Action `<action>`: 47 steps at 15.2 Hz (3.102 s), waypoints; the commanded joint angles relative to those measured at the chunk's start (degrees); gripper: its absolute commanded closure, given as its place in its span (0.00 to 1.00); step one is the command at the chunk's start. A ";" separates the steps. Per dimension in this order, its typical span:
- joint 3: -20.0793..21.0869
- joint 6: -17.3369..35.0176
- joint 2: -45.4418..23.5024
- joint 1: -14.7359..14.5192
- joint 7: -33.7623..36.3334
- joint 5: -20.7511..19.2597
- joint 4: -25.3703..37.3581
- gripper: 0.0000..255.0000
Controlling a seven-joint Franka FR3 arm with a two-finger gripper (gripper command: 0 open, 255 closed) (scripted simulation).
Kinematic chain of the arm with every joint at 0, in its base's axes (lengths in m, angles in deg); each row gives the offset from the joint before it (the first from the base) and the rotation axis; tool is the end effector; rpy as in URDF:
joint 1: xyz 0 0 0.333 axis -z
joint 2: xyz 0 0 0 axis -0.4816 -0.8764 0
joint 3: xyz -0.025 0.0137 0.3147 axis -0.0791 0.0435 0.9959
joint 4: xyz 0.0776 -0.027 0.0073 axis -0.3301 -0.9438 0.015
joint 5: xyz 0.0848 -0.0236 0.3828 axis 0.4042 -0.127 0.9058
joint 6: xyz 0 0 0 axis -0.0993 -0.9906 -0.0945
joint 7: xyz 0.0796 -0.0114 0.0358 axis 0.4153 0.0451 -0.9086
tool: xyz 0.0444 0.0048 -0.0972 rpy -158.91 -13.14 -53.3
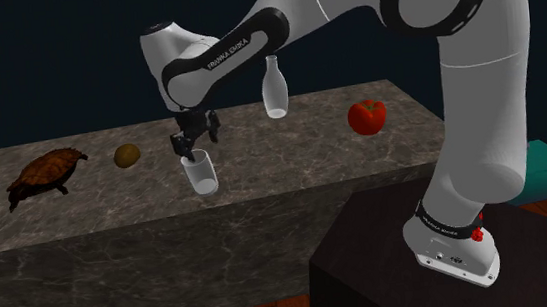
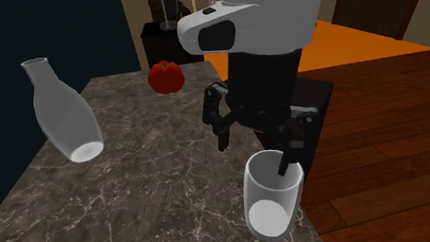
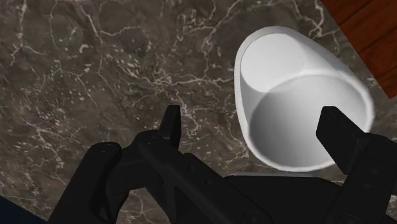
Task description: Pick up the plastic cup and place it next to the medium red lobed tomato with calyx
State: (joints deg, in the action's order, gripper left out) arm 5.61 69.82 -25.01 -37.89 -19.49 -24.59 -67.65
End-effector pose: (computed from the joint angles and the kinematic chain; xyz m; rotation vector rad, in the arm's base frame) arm 0.6046 0.2456 0.3984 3.0955 0.0908 0.0788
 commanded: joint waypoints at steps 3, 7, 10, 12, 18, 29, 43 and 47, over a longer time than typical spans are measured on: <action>-0.27 2.42 -1.74 -0.21 0.56 -0.70 -0.67 0.00; -0.44 4.03 -2.61 -0.23 0.78 -1.05 -1.44 0.00; -0.44 4.03 -2.61 -0.23 0.78 -1.05 -1.44 0.00; -0.44 4.03 -2.61 -0.23 0.78 -1.05 -1.44 0.00; -0.45 3.99 -2.67 -0.22 0.74 -1.05 -1.34 1.00; -0.12 0.14 -0.86 -0.10 0.11 -0.28 0.78 1.00; 0.34 -9.53 1.70 -0.11 -1.14 0.93 8.05 1.00; 0.43 -12.47 1.99 -0.21 -1.42 1.12 10.72 1.00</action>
State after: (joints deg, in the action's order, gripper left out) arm 6.01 58.04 -23.17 -38.10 -20.83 -23.54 -57.47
